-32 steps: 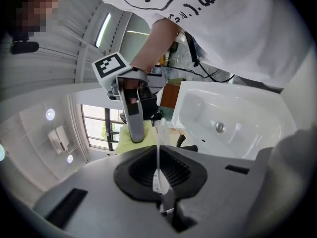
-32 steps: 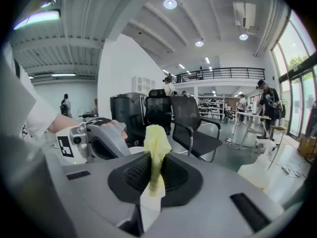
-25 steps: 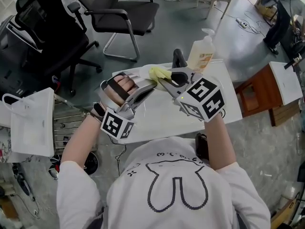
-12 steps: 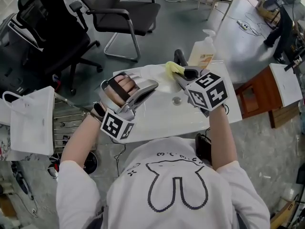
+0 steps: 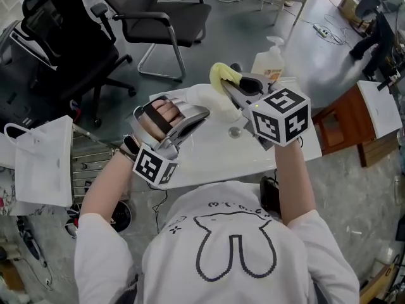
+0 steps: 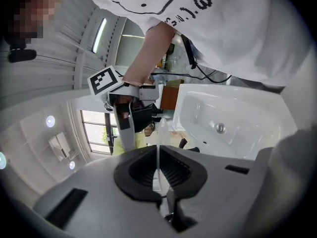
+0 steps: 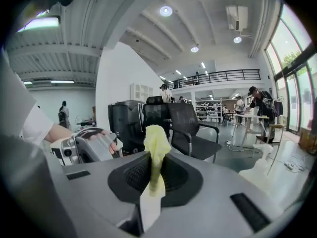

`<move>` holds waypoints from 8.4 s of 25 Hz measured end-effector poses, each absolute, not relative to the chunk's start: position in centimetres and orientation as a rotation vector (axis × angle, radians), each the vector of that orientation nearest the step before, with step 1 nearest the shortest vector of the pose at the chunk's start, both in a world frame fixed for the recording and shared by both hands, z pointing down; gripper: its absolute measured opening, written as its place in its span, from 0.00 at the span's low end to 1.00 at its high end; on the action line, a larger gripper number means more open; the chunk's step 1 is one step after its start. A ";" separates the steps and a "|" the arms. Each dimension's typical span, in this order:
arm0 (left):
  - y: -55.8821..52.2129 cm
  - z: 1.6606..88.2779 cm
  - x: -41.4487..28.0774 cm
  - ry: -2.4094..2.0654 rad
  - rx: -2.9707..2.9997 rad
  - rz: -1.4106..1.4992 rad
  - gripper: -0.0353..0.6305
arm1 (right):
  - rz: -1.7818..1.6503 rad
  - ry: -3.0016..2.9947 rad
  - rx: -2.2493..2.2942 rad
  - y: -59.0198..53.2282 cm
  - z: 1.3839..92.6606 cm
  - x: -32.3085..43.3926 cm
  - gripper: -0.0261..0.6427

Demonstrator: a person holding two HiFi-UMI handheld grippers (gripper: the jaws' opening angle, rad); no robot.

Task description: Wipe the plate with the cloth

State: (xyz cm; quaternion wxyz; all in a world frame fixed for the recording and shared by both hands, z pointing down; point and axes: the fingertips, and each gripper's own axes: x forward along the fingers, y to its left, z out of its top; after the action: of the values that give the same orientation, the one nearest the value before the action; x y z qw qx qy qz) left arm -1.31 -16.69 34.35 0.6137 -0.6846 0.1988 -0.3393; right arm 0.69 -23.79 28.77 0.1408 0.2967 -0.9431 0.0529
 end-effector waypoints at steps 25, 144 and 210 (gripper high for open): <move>-15.1 33.3 -0.7 0.420 -1.493 -0.772 0.08 | 0.194 -2.444 0.857 -25.8 35.7 1.5 0.11; -22.9 67.9 -3.3 2.516 -3.686 -0.801 0.08 | 0.470 -2.269 1.501 -24.9 51.8 17.0 0.11; -26.7 47.1 -7.4 1.921 -2.752 -0.525 0.35 | 0.256 -2.471 1.545 -24.4 43.2 12.1 0.11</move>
State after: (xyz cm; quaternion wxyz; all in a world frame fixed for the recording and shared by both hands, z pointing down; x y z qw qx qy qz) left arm -7.44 -26.72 47.09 -0.1273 -0.8036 0.5608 -0.1533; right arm 12.11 -24.40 43.20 0.1079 0.5252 -0.8397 0.0868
